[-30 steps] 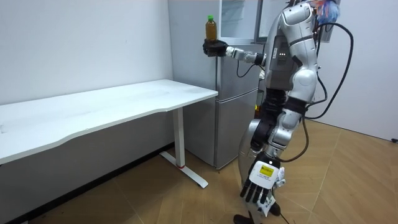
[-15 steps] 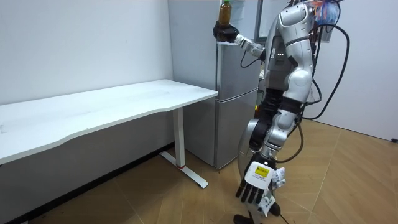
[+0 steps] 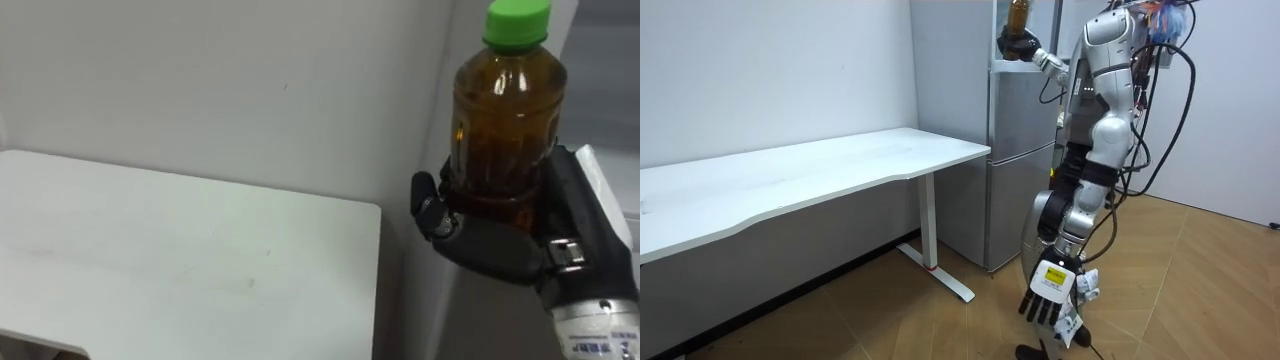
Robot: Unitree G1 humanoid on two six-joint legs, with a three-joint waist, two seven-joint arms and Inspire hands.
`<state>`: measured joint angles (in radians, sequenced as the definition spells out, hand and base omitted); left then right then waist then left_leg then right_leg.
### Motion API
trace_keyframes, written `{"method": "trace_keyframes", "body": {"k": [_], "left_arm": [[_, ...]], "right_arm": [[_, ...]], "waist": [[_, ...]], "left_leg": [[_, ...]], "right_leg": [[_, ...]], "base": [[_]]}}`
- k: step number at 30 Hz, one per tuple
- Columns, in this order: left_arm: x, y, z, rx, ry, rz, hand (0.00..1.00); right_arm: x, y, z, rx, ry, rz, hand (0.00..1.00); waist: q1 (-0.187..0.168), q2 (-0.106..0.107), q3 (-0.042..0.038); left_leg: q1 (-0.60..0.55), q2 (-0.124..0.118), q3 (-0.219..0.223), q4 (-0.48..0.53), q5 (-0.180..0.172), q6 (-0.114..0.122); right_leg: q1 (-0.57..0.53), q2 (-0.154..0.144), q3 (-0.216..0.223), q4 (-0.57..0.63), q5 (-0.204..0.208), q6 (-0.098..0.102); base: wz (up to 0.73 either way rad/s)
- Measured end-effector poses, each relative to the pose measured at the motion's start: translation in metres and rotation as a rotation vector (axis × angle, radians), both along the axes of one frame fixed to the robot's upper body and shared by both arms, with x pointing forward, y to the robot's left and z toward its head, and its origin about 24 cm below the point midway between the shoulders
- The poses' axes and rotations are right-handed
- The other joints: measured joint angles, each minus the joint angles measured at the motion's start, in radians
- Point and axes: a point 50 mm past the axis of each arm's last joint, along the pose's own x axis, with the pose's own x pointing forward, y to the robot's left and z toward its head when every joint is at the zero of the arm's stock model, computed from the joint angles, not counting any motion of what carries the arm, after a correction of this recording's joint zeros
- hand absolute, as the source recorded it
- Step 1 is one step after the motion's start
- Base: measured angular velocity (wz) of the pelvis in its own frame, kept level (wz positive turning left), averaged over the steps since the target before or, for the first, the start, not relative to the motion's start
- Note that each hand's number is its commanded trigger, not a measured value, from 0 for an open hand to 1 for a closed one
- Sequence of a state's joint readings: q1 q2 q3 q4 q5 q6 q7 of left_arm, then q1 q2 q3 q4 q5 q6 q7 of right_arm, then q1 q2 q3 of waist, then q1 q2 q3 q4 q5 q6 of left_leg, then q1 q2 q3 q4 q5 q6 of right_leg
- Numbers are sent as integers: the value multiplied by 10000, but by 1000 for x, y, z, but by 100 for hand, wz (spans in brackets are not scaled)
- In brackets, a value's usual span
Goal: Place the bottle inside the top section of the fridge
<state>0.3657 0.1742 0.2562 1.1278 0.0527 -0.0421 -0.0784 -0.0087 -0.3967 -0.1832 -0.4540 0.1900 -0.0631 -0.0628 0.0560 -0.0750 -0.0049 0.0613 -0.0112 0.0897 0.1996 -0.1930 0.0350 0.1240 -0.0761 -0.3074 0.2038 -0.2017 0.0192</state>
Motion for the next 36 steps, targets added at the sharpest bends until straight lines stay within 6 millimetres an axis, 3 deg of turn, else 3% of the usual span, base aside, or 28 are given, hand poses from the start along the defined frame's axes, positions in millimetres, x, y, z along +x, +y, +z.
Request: {"method": "trace_keyframes", "body": {"k": [6, 13, 19, 22, 29, 35, 36], "left_arm": [[-1, 1, 0, 41, 9, 188, 0], [-2, 1, 0, 53, 70, -32, 0], [-2, 1, 0, 63, 74, -93, 0], [1, 2, 0, 90, 27, -106, 0], [3, 2, 1, 119, -69, -176, 0], [3, 3, 1, 140, -44, -207, 0], [3, 3, 1, 145, -41, -203, 0]], "right_arm": [[-10, -10, 16, 69, -923, -619, 100], [-18, -16, 27, 30, -1609, -1034, 100], [-18, -18, 28, 139, -1649, -1097, 100], [-18, -18, 28, 214, -1657, -1123, 100], [-20, -28, 29, 1581, -1646, -656, 100], [-14, -34, 20, 2096, -1122, -389, 100], [-11, -36, 17, 2208, -962, -470, 100]], "waist": [[-100, 22, 10], [-470, 8, 3], [-800, 31, 0], [-810, 32, -5], [-930, 10, 1], [-990, -52, 64], [-979, -137, 119]], "left_leg": [[39, 23, 176, -18, -3, -4], [231, 119, 502, -123, -53, -57], [345, 232, 767, -130, -133, -115], [364, 295, 982, -162, -142, -134], [400, 306, 1009, -135, -148, -146], [383, 325, 1009, -131, -172, -171], [376, 330, 1009, -136, -177, -174]], "right_leg": [[-36, 20, 177, 8, 2, -2], [-29, 115, 536, 7, 24, -22], [-125, 213, 747, 0, 54, -69], [-187, 265, 899, 1, 83, -113], [-181, 293, 979, -10, 84, -115], [-194, 312, 976, -8, 86, -119], [-198, 316, 974, -6, 87, -120]], "base": [[-8], [-14], [-15], [-21], [-3], [0], [0]]}}
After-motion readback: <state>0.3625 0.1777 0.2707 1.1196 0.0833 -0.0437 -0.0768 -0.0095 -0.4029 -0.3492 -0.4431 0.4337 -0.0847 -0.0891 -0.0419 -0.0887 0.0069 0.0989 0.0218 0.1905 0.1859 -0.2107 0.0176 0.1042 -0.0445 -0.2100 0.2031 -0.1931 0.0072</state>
